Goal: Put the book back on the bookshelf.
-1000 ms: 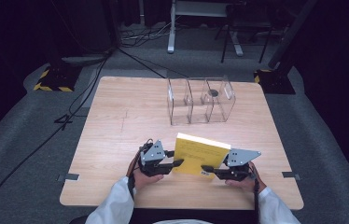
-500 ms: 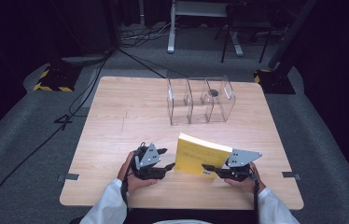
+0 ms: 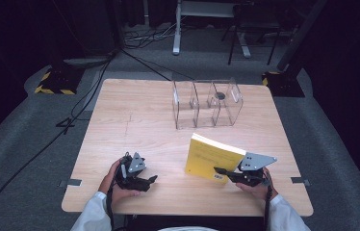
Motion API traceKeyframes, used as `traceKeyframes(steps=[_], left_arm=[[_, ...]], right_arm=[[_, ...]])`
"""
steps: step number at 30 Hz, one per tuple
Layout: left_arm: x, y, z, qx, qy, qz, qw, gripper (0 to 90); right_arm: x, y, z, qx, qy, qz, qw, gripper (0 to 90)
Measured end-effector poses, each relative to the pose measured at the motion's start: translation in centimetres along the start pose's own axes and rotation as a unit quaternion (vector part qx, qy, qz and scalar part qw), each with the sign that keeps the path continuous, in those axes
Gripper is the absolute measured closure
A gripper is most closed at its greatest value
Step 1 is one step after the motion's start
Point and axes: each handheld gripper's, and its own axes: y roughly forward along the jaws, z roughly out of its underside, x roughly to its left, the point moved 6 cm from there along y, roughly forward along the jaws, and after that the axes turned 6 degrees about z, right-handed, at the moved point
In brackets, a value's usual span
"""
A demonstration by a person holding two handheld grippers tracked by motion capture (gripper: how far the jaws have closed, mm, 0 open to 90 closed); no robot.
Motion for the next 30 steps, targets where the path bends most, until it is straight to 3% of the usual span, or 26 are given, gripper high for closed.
traceKeyframes(steps=[5, 7, 10, 14, 21, 30], left_arm=[[0.6, 0.1, 0.8, 0.015, -0.025, 0.006, 0.9996, 17.5], [0.6, 0.2, 1.1, 0.018, -0.025, 0.007, 0.9995, 17.1], [0.5, 0.1, 1.4, 0.014, -0.029, 0.027, 0.9991, 16.9], [0.5, 0.2, 1.4, 0.008, -0.028, 0.028, 0.9992, 16.3], [0.4, 0.2, 1.4, 0.007, -0.033, 0.023, 0.9991, 16.1], [0.5, 0.4, 1.3, 0.008, -0.029, 0.025, 0.9992, 15.3]], right_arm=[[-1.3, -1.4, 0.9, 0.004, 0.013, 0.023, 0.9996, 75.7], [-1.7, -1.9, 1.1, 0.003, 0.017, 0.031, 0.9994, 75.7], [-2.3, -2.8, 1.7, 0.006, 0.026, 0.043, 0.9987, 75.8], [-3.4, -4.0, 2.4, 0.003, 0.038, 0.06, 0.9975, 75.9], [-5.7, -5.2, 3.4, 0.006, 0.052, 0.105, 0.9931, 76.1], [-7.2, -6.0, 3.9, 0.009, 0.074, 0.142, 0.9871, 76.3]])
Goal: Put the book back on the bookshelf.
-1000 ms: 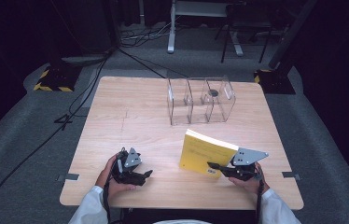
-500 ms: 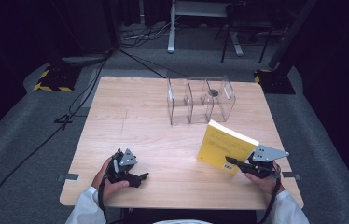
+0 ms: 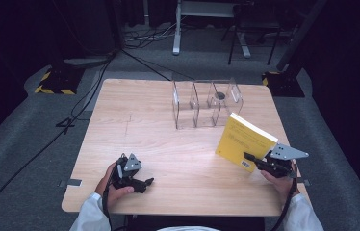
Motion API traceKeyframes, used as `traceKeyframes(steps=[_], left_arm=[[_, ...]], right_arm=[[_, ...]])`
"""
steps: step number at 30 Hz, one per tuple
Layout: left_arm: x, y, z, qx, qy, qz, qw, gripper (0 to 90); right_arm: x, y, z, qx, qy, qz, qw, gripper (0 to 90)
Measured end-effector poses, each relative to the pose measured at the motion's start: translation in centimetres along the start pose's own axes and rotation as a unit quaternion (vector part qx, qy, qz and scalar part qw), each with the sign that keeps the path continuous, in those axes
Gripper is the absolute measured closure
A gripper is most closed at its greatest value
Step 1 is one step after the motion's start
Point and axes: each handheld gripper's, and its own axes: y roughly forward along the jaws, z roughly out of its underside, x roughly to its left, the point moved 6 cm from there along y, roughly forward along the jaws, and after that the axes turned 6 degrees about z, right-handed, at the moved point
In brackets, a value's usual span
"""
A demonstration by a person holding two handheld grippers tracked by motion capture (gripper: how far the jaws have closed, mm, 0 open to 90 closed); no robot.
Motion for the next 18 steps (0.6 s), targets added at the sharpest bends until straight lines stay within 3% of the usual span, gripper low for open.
traceKeyframes(steps=[6, 10, 18], left_arm=[[0.0, 0.1, -0.1, 0.0, 0.0, 0.002, 1.0, 15.0], [0.0, 0.1, -0.1, 0.0, 0.0, 0.004, 1.0, 15.0], [0.0, 0.1, -0.1, 0.001, 0.002, 0.004, 1.0, 15.0]], right_arm=[[-1.0, -0.2, 0.0, -0.009, 0.011, 0.048, 0.9987, 76.4], [-1.4, -0.2, -0.3, -0.018, 0.025, 0.057, 0.9979, 76.4], [-2.0, 0.1, -1.1, -0.027, 0.026, 0.081, 0.996, 76.4]])
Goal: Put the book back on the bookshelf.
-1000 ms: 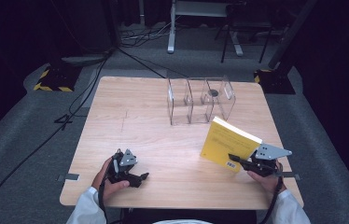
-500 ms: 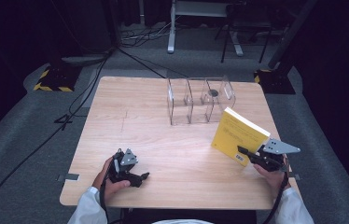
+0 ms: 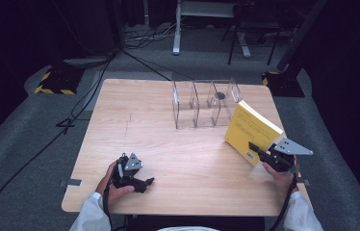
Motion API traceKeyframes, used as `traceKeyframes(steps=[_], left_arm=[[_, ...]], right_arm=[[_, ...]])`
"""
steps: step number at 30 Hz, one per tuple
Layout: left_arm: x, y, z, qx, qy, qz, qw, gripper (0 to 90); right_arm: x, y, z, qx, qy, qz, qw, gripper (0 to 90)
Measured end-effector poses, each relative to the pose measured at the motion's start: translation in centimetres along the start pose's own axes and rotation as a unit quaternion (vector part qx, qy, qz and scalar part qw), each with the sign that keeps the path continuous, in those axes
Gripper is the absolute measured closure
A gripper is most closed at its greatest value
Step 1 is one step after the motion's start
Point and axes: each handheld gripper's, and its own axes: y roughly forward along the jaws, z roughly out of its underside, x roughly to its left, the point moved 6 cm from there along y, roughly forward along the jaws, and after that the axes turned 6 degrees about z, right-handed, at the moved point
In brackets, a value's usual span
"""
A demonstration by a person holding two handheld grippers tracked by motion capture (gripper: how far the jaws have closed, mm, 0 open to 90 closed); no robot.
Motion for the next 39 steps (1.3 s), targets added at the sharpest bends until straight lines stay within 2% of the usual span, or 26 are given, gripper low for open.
traceKeyframes(steps=[3, 9, 15, 17, 22, 24, 29, 39], left_arm=[[0.0, 0.0, 0.0, 0.0, 0.0, 0.0, 1.0, 15.0], [0.0, 0.0, 0.0, 0.0, -0.001, 0.0, 1.0, 14.9], [0.0, 0.0, 0.0, 0.0, 0.0, 0.0, 1.0, 14.9], [0.0, 0.0, 0.0, 0.0, -0.001, 0.001, 1.0, 14.9], [0.0, 0.0, 0.0, 0.001, 0.001, 0.0, 1.0, 14.9], [0.0, 0.0, 0.0, 0.0, 0.001, 0.0, 1.0, 14.9], [0.0, 0.0, 0.0, 0.0, -0.001, 0.001, 1.0, 14.9], [0.0, 0.0, 0.0, 0.001, -0.001, 0.001, 1.0, 14.9]], right_arm=[[-0.1, 0.3, -0.8, -0.006, -0.006, 0.015, 0.9999, 76.5], [-0.5, 0.6, -2.3, -0.021, 0.0, 0.038, 0.9991, 76.4], [-0.9, 1.6, -3.4, -0.023, 0.009, 0.058, 0.998, 76.4], [-1.1, 2.0, -3.8, -0.021, 0.003, 0.067, 0.9975, 76.5], [-1.7, 3.5, -5.4, -0.028, 0.02, 0.087, 0.9956, 76.4], [-1.9, 4.0, -5.7, -0.028, 0.023, 0.097, 0.9946, 76.4], [-2.3, 5.3, -6.1, -0.023, 0.034, 0.104, 0.9937, 76.4], [-2.1, 7.7, -6.3, -0.017, 0.044, 0.12, 0.9917, 76.4]])
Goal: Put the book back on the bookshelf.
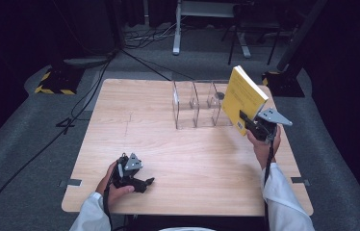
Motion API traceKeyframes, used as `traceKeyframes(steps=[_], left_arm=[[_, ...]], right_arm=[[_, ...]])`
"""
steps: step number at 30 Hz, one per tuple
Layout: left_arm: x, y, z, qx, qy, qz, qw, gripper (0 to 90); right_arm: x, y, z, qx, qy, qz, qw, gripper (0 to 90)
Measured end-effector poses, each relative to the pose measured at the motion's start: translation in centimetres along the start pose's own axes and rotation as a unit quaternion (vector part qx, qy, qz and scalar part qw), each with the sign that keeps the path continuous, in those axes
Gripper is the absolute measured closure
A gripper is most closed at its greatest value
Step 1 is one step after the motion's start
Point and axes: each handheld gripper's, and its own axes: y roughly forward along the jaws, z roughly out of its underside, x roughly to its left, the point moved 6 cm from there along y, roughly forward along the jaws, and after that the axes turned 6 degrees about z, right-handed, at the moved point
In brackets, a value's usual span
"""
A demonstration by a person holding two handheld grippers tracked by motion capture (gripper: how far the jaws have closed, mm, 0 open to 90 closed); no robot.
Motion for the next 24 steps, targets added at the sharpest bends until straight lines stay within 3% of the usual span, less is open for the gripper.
traceKeyframes(steps=[7, 14, 24], left_arm=[[0.0, 0.0, 0.0, 0.0, 0.0, -0.001, 1.0, 14.9], [0.0, 0.0, 0.0, -0.001, 0.002, -0.001, 1.0, 14.9], [0.0, 0.0, 0.0, -0.002, 0.001, -0.001, 1.0, 15.0]], right_arm=[[0.5, 1.7, -0.3, 0.0, 0.015, 0.011, 0.9998, 76.4], [1.4, 3.7, -0.2, 0.01, 0.009, 0.023, 0.9996, 76.4], [1.5, 5.5, 0.5, 0.022, 0.015, 0.046, 0.9986, 76.4]])
